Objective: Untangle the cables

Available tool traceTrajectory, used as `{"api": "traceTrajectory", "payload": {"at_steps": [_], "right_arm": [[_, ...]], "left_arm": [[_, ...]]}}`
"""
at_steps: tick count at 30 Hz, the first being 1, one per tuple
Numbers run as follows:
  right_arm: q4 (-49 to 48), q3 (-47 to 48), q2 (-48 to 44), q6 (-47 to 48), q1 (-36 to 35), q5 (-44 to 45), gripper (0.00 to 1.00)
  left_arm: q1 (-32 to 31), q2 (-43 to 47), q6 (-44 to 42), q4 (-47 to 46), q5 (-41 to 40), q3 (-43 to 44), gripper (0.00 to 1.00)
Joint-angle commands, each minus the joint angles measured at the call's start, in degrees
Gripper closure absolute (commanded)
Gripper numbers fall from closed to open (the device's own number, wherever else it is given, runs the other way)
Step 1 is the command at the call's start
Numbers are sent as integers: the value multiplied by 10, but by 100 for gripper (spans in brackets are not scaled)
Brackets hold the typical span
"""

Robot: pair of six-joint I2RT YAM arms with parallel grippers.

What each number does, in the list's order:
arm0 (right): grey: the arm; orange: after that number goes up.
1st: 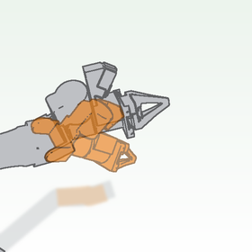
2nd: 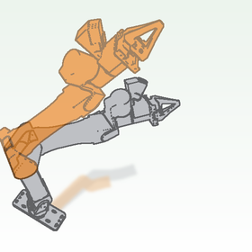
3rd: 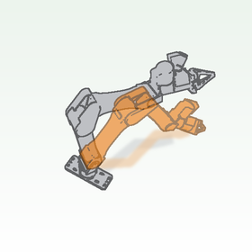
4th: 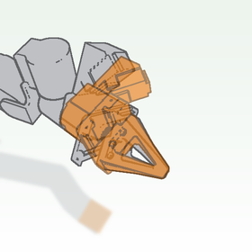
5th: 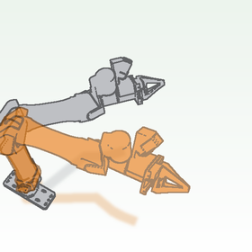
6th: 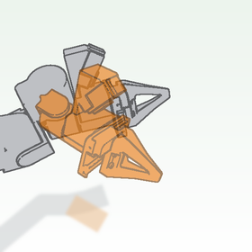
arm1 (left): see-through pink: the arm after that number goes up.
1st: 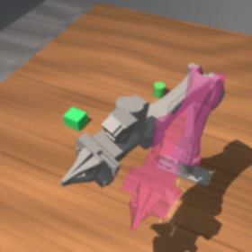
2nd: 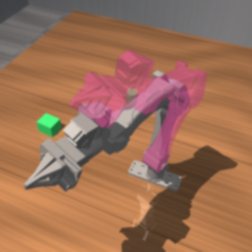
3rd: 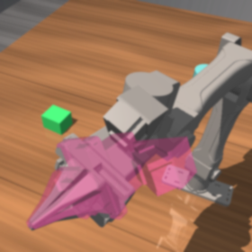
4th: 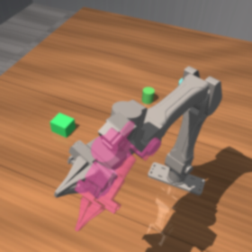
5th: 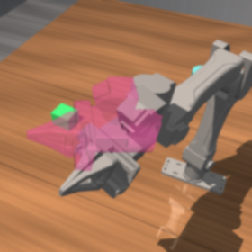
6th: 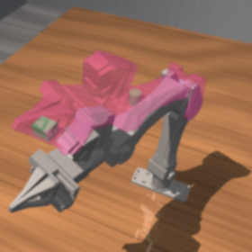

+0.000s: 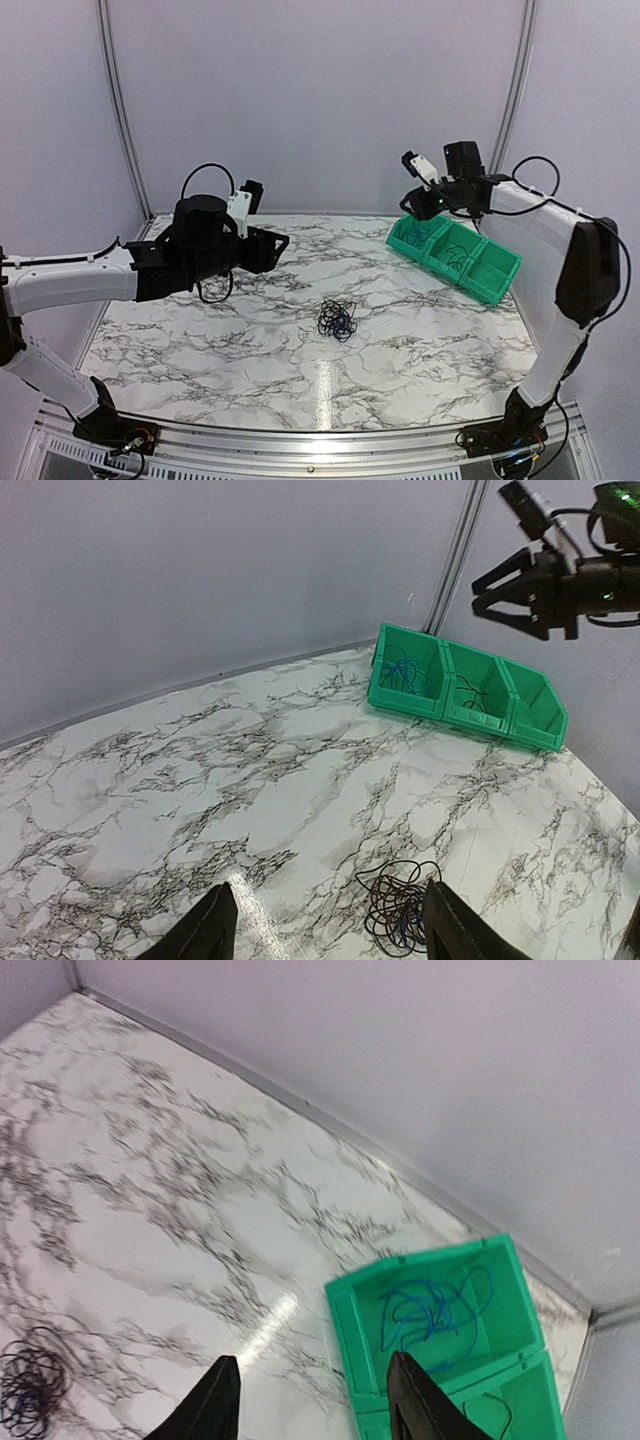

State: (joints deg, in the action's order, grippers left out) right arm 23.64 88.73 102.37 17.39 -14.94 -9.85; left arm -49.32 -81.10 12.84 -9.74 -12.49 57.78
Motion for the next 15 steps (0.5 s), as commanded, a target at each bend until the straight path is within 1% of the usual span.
{"api": "traceTrajectory", "payload": {"at_steps": [1, 4, 7, 13, 15], "right_arm": [[-60, -59, -99, 16, -10, -115, 53], [-88, -137, -136, 30, -11, -210, 60], [-137, -219, -158, 16, -13, -262, 67], [-206, -332, -166, 14, -31, -357, 72], [-211, -356, -170, 47, -53, -372, 72]], "left_arm": [[1, -16, 7, -5, 17, 7, 34], [0, -30, 14, -5, 33, 7, 35], [-1, -48, 20, -5, 67, 7, 37], [-3, -131, 70, 9, 135, 34, 45], [-7, -165, 83, 11, 160, 44, 50]]}}
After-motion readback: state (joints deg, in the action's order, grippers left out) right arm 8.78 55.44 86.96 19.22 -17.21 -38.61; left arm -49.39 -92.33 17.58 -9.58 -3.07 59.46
